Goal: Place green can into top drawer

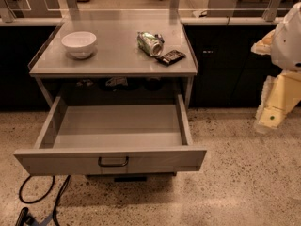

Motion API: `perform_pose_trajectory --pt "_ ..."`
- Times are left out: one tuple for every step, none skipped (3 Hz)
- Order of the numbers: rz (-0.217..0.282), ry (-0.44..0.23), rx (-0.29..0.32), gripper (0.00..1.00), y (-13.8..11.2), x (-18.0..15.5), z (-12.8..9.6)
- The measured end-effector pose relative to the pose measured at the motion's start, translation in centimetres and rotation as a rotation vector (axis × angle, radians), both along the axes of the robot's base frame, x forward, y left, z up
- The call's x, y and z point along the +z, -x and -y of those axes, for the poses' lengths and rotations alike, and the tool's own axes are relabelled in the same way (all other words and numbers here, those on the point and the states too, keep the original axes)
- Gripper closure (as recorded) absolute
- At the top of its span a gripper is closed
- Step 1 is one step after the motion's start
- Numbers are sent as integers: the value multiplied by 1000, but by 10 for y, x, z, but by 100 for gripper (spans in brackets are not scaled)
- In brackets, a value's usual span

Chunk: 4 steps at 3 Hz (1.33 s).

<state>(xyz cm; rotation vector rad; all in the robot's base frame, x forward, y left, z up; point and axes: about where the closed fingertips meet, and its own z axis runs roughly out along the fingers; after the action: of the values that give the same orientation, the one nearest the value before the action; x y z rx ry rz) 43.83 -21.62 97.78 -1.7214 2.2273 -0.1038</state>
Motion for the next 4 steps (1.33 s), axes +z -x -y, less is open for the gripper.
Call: perform_pose_trajectory --pt "0 0 0 0 0 0 0" --pt "8 -26 8 0 -11 3 -4" --pt "-2 -140 41 0 -54 1 -32" --pt "11 -194 53 0 -78 5 -41"
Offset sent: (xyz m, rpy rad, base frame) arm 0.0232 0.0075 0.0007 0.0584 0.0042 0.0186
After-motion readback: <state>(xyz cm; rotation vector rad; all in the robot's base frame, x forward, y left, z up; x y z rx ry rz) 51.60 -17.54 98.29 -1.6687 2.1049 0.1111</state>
